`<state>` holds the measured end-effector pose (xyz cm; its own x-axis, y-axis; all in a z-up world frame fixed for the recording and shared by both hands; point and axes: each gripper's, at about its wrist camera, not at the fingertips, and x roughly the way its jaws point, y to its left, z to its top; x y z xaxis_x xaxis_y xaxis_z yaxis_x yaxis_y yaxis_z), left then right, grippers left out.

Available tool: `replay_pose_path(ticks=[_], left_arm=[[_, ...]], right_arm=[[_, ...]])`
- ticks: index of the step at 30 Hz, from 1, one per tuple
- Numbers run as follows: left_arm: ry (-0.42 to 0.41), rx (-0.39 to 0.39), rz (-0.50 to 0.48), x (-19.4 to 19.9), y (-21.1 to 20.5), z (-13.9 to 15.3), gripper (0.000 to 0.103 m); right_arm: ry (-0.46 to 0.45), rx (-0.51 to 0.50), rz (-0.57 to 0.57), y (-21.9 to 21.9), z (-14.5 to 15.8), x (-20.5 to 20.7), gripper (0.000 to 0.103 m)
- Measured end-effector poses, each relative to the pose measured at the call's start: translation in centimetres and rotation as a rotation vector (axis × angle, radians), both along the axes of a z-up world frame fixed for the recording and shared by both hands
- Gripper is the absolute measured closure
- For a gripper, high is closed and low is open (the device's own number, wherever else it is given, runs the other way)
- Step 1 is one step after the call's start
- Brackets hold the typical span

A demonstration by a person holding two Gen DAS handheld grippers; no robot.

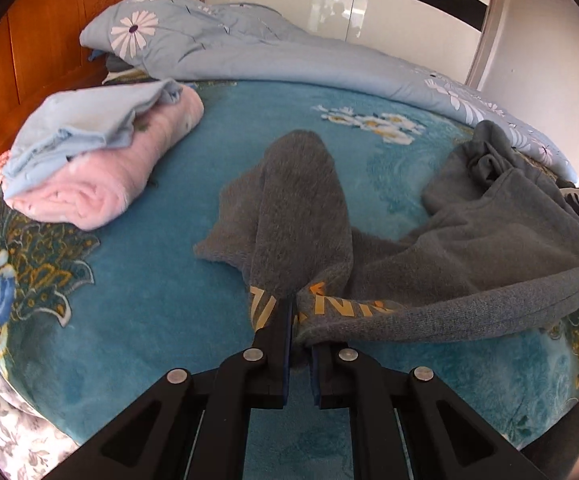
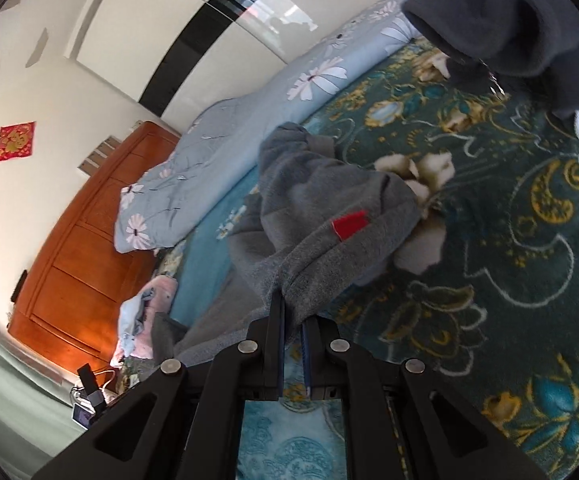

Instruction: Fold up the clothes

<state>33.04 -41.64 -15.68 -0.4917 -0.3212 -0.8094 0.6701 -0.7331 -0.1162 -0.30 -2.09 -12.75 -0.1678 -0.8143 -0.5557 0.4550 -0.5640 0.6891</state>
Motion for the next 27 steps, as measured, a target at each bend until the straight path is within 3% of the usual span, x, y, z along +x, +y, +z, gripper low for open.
replay_pose_path(ticks=[5,11,14,16,17,18,19,23,27], left_arm=[[-0.055,0.002,0.007,-0.8,0.7,-1.9,0.093],[-0.021,-0.005,-0.019,-0.5,0.8,-1.2,0.092],[0.012,-0.017,-0.045,0.2,0.9,-0.3,0.075],[0.033,-0.036,-0.054,1.0,0.9,0.6,0.058],[0.052,-0.041,-0.063,1.6,0.8,1.1,0.050],[0.076,-0.041,-0.073,2.2,0.7,1.6,0.042],[0.100,-0.042,-0.078,2.8,0.6,2.0,0.038],[0.170,-0.065,-0.026,4.1,-0.8,4.2,0.031],[0.226,-0.077,0.027,3.1,-2.2,6.1,0.025]], right_arm=[[-0.075,0.101,-0.034,0.0,-3.7,-0.6,0.096],[-0.107,0.151,-0.021,-0.7,-5.3,-1.0,0.095],[-0.077,0.166,-0.011,-0.7,-4.6,-0.8,0.094],[-0.040,0.192,-0.024,-0.3,-3.6,-0.7,0.079],[-0.018,0.208,-0.036,0.0,-3.1,-0.6,0.064],[0.003,0.222,-0.050,0.5,-2.5,-0.5,0.057],[0.023,0.230,-0.071,1.2,-1.9,-0.5,0.052],[0.092,0.244,-0.160,3.6,0.8,-0.7,0.048],[0.156,0.208,-0.178,3.0,3.8,-2.1,0.042]])
